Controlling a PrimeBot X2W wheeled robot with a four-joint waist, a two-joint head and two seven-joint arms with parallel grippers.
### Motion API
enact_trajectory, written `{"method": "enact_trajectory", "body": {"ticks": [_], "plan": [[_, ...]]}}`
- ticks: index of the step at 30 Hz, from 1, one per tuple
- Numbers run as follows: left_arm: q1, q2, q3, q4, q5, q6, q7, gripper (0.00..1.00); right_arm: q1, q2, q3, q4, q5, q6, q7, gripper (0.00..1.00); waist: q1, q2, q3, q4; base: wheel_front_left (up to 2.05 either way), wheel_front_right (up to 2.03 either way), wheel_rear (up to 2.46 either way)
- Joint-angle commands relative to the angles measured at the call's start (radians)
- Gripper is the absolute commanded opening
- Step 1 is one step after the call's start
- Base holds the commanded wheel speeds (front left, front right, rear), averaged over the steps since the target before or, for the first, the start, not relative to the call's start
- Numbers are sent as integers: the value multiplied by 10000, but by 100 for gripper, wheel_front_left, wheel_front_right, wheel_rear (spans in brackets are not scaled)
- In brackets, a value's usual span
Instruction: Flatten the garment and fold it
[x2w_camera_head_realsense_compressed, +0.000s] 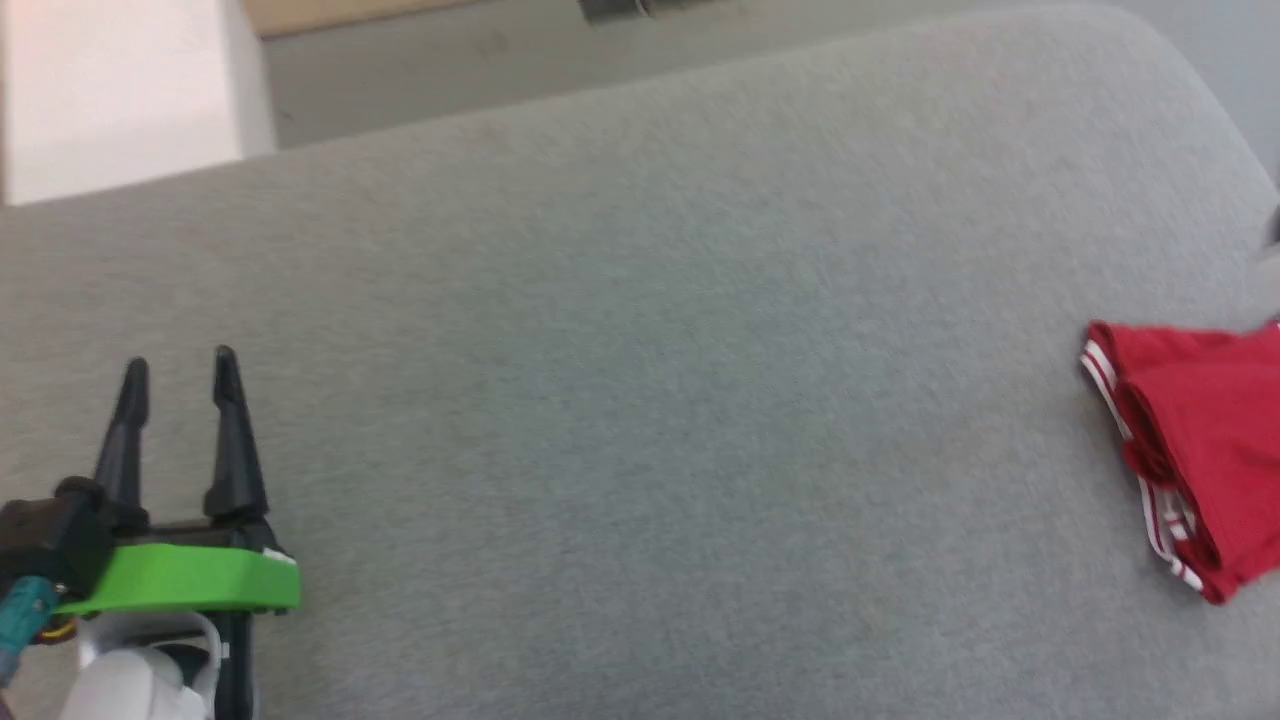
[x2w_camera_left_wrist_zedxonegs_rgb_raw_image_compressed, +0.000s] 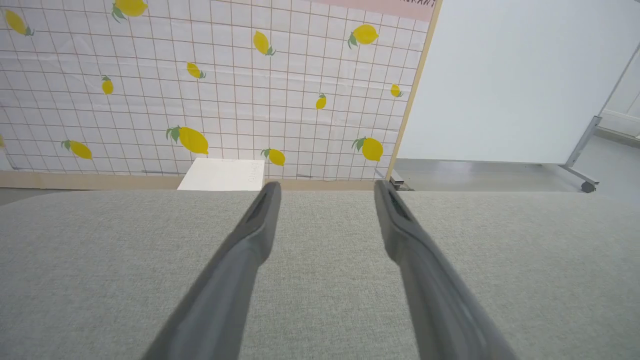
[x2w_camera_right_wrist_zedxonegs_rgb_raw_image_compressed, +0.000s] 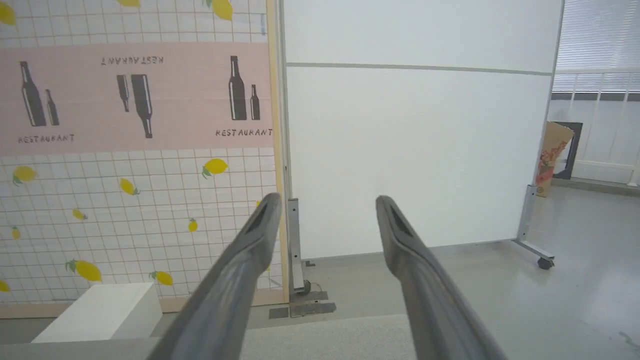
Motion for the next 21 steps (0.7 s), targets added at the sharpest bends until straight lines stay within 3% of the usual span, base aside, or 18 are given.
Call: {"method": "enact_trajectory", "body": {"ticks": [1,4,8,14,21], "plan": [[-28,-79,-36,75,0,64,-108,100,372,378,162,-155,-50,-15,-342,100,1,0,-1084,1078,0,0,0],[35,-226,-87,215,48,118,-160,100,944,1252,564,-314,-400,-15,-1033,100,1,0,-1372,1402,0,0,0],[101,-393,-139,352,145,219,-206,100,1506,1827,993,-83,-692,-15,-2165,100,1,0,-1648,1774,0,0,0],[32,-676,-275,569,357,325,-258,100,2437,1958,1209,1210,-413,-15,-3490,100,1,0,-1951,2253,0,0,0],[-120,-1135,-630,935,711,264,-289,100,3464,1962,1637,2343,-459,-15,-3885,100,1,0,-2114,2479,0,0,0]]}}
